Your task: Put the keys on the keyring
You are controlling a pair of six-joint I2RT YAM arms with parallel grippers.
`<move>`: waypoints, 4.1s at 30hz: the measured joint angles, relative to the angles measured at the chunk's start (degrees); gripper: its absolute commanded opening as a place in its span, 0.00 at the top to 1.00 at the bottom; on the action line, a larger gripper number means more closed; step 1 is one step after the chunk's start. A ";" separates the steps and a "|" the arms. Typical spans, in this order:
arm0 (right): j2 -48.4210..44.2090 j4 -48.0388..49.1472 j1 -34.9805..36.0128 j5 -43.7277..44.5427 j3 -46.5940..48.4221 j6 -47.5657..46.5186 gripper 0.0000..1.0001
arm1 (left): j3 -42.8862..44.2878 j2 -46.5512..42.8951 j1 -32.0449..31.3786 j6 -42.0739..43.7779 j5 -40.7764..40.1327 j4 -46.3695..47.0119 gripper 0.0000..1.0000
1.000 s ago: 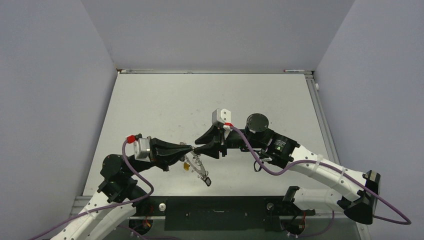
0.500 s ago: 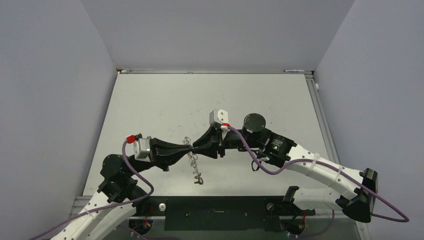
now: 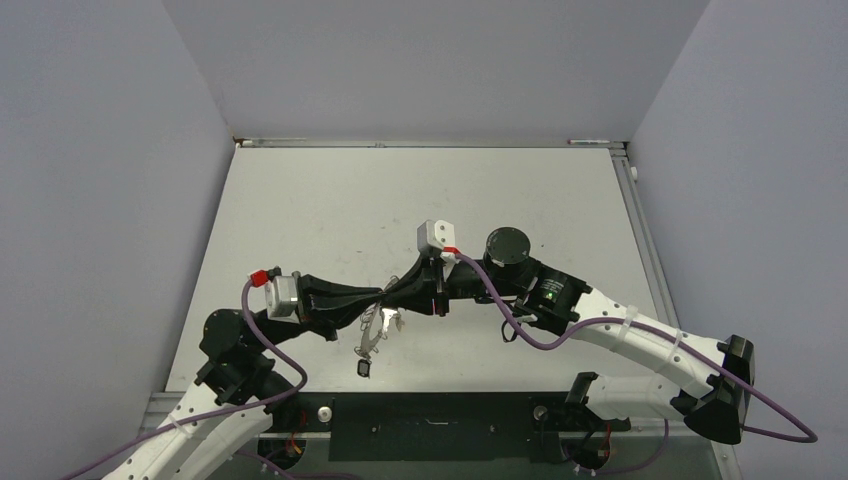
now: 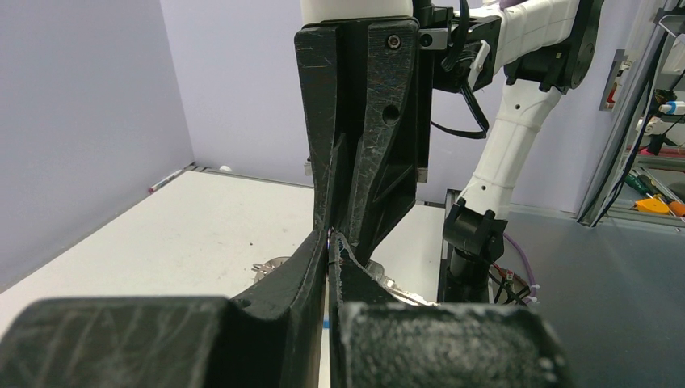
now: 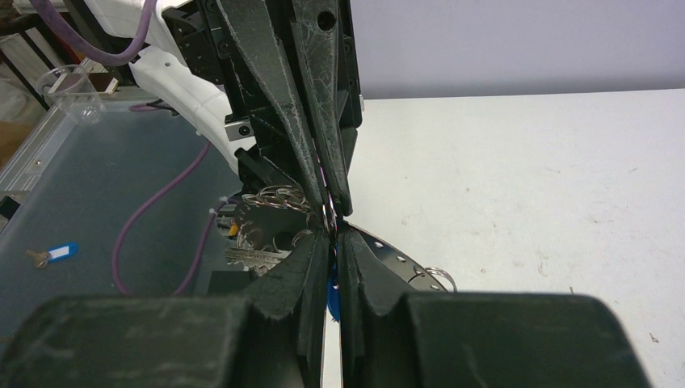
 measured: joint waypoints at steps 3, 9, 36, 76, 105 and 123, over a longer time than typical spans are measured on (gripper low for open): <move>0.00 0.07 0.00 -0.07 0.00 -0.04 0.95 | 0.00 -0.02 0.00 0.02 0.00 0.00 1.00; -0.02 -0.11 0.04 0.11 -0.02 -0.92 0.95 | 0.00 -0.39 0.00 0.83 -0.72 -0.98 0.90; -0.04 -23.50 0.87 8.92 8.13 -10.78 0.95 | 21.59 8.15 -3.91 22.93 -2.82 -35.32 0.67; -1.75 -33.75 4.09 11.89 11.47 -13.99 0.95 | 39.85 30.47 -11.43 34.45 -0.20 -58.31 0.76; -1.68 -35.85 4.17 12.20 11.98 -14.62 0.95 | 38.05 30.42 -12.41 33.09 0.00 -56.43 0.95; -5.99 -29.29 4.48 14.73 10.60 -13.00 0.46 | 28.72 21.33 -12.83 29.59 -3.04 -44.94 1.00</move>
